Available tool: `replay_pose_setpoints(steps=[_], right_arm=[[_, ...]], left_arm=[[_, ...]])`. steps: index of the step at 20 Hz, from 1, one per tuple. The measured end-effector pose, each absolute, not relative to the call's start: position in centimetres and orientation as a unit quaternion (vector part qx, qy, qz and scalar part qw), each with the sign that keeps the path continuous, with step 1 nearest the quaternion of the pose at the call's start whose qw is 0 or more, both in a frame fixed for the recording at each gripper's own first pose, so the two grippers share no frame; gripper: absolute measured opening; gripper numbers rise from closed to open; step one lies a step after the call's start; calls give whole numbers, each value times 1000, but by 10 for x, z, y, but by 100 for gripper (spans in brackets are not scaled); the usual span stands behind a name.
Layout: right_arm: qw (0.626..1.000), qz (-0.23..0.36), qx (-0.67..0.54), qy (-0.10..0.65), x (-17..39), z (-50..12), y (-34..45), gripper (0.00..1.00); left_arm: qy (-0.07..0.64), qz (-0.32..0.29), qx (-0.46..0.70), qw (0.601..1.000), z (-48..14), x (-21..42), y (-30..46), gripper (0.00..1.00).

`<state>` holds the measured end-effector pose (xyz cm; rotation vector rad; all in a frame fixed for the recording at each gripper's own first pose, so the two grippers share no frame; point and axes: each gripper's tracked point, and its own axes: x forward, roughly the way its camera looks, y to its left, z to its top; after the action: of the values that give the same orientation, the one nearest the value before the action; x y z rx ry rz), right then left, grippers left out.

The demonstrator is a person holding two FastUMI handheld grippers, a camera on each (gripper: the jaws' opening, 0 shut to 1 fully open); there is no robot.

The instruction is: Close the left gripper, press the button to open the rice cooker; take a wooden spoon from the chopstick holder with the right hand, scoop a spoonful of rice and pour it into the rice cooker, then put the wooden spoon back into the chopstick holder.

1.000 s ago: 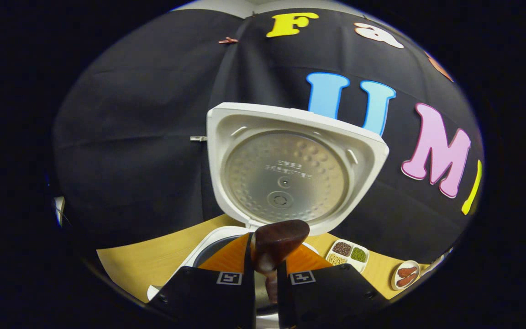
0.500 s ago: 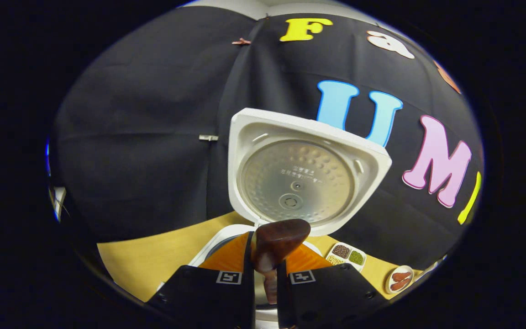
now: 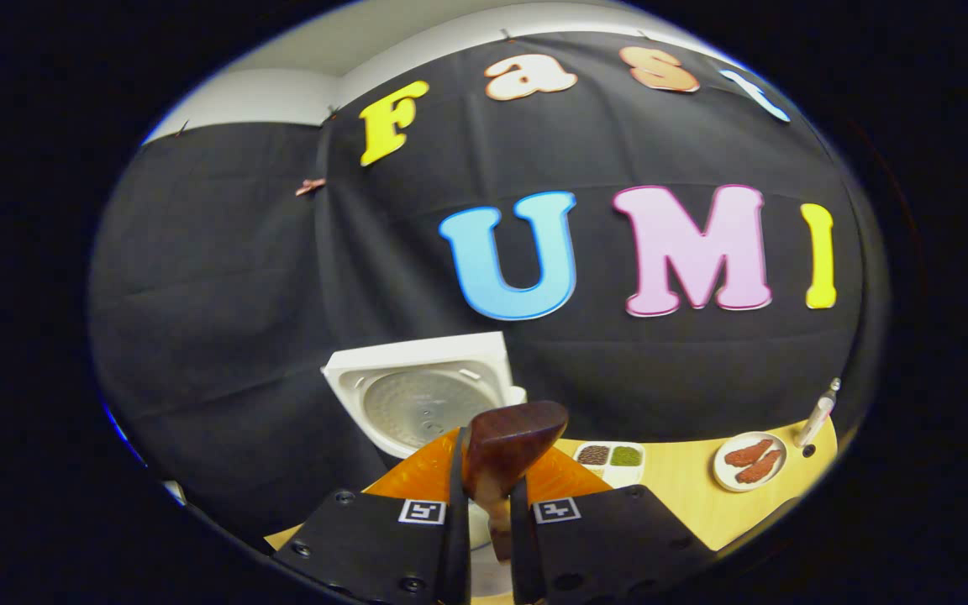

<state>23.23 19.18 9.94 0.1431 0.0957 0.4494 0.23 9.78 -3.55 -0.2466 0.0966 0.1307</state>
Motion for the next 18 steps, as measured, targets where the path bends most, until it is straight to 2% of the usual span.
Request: replay_pose_setpoints(steps=[3, 4, 5, 6, 7, 8, 9, 10, 18], right_arm=[[975, 175, 127, 51, 227, 109, 111, 23], [976, 156, 139, 54, 227, 110, 84, 18], [978, 135, 150, 55, 228, 109, 55, 23], [979, 116, 156, 53, 227, 109, 25, 18], [981, 97, 160, 53, 226, 107, -1, 23], [982, 78, 163, 54, 224, 104, -27, 18], [983, 62, 166, 56, 222, 104, -52, 23], [983, 47, 171, 58, 220, 99, -76, 23], [978, -31, 180, 102, 217, 26, -191, 23]], left_arm=[[50, 36, -107, 992, -27, 14, 67, 96], [52, 26, -102, 993, -27, 17, 55, 95], [55, 17, -95, 994, -26, 21, 43, 95], [57, 9, -89, 994, -25, 23, 31, 95], [60, 0, -85, 995, -24, 26, 18, 95], [63, -8, -83, 995, -23, 28, 5, 95], [66, -15, -83, 994, -23, 29, -8, 95], [68, -21, -82, 994, -23, 29, -19, 96], [80, -11, -62, 995, -18, 34, -56, 95]])
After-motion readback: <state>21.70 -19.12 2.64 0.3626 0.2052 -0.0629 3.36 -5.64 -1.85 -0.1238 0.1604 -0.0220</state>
